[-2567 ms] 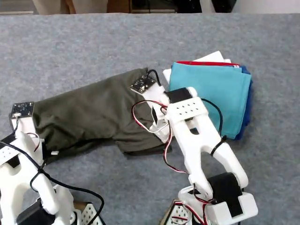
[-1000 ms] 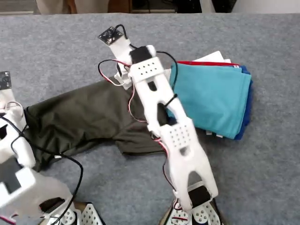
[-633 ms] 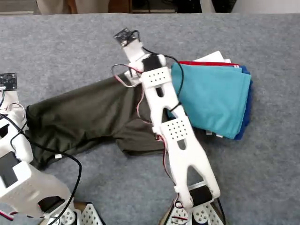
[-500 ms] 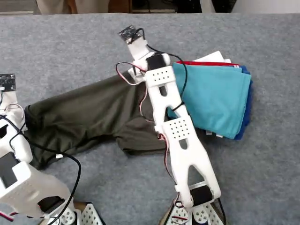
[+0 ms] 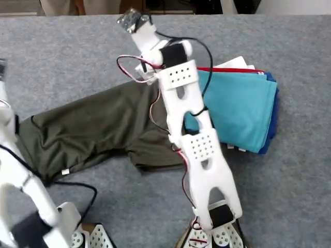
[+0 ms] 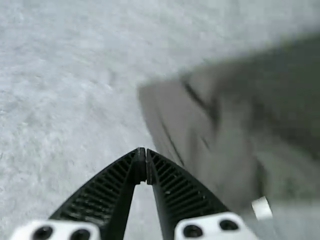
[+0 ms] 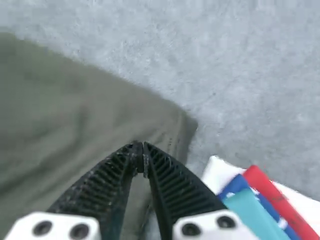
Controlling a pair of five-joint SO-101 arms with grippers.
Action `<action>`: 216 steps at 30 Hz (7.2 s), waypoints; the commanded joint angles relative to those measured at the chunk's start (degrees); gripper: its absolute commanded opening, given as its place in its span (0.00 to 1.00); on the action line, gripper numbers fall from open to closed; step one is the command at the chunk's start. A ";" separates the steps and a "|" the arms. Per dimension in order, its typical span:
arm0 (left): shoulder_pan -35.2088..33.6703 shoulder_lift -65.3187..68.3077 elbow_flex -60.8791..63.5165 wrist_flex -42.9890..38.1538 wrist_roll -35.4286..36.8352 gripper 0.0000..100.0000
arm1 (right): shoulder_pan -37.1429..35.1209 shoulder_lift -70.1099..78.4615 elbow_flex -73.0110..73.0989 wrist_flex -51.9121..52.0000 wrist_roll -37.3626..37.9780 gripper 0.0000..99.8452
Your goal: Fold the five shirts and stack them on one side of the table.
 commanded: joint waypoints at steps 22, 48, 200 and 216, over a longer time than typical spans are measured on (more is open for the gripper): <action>-6.77 7.25 32.79 -18.29 -2.64 0.02 | 0.57 -38.99 100.79 -39.38 -6.33 0.00; -11.52 15.78 -2.99 4.92 -8.62 0.02 | -4.97 -65.36 102.90 -20.48 5.27 0.05; -9.58 72.31 -49.76 16.26 7.21 0.02 | -3.91 -33.10 40.04 0.79 32.18 0.01; -22.15 72.92 -77.45 24.26 2.73 0.02 | 2.24 -35.65 40.04 0.79 28.31 0.01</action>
